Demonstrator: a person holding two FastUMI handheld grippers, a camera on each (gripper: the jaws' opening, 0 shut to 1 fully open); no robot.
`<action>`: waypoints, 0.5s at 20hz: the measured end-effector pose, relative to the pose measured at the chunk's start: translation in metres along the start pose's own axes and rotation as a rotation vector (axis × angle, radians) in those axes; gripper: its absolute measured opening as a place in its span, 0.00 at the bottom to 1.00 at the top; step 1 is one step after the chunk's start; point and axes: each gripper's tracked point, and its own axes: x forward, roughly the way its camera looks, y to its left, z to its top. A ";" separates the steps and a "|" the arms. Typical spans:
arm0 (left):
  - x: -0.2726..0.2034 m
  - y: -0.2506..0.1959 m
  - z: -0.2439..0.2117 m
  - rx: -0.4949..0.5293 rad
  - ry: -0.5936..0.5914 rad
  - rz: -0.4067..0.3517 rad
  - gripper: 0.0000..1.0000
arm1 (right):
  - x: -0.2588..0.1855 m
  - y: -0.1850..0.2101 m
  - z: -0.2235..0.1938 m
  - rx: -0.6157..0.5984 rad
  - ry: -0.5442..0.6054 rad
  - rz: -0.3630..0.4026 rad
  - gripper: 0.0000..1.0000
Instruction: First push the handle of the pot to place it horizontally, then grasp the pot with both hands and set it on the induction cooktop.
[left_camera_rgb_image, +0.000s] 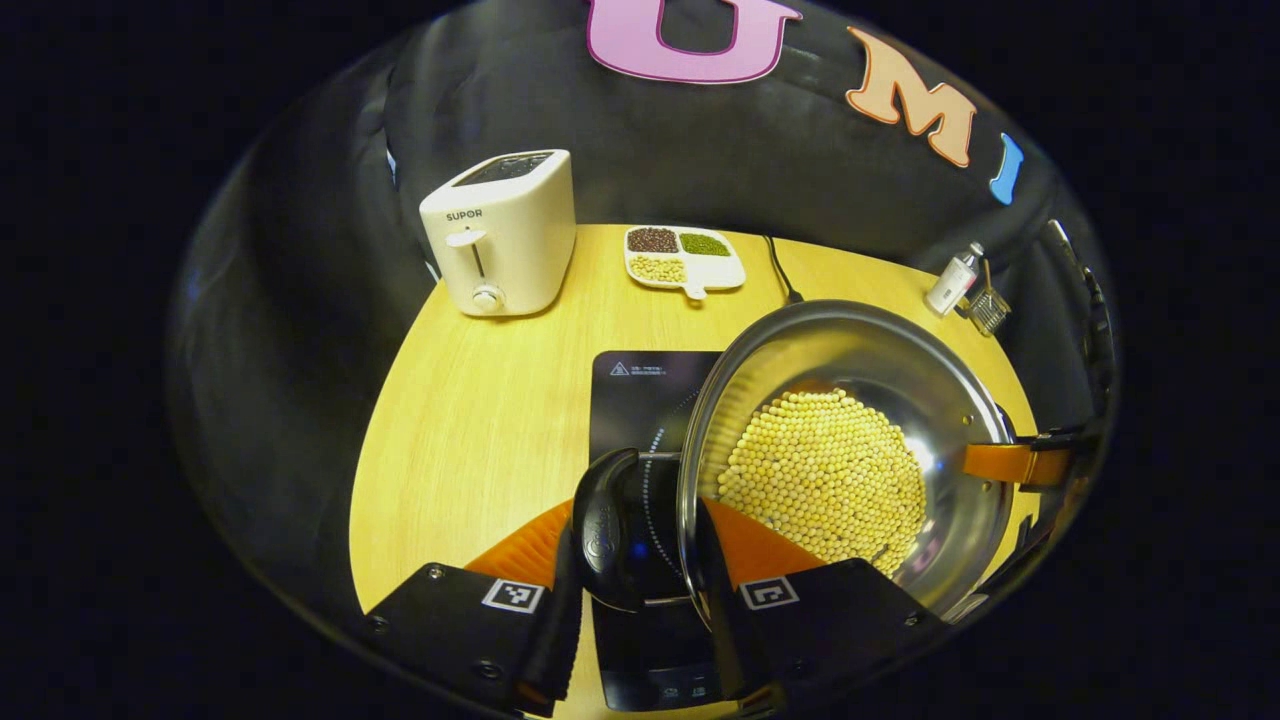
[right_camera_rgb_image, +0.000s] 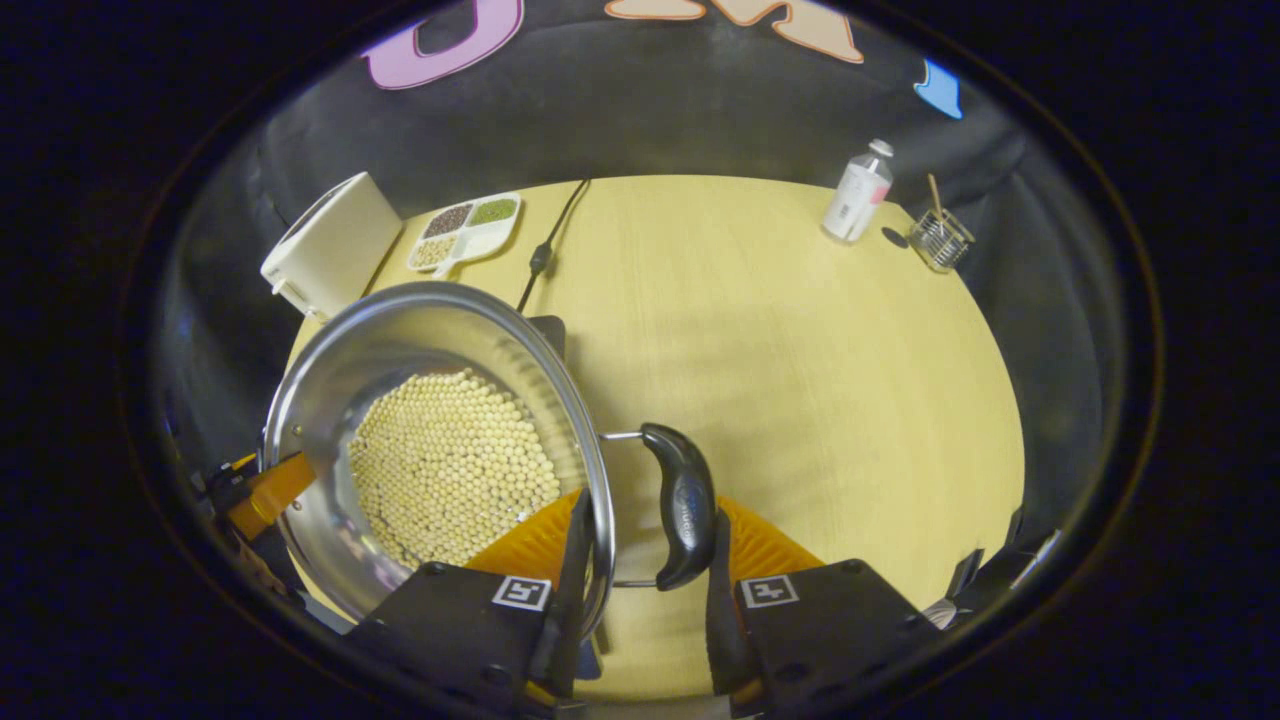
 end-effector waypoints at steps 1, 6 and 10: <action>0.002 0.002 0.001 0.003 -0.003 0.004 0.57 | 0.000 0.000 0.000 -0.001 -0.006 0.002 0.50; 0.004 0.005 0.004 0.005 -0.015 0.017 0.56 | 0.004 0.001 0.001 -0.007 -0.017 0.012 0.50; 0.007 0.006 0.006 0.014 -0.020 0.016 0.57 | 0.003 0.000 -0.001 -0.018 -0.024 0.010 0.50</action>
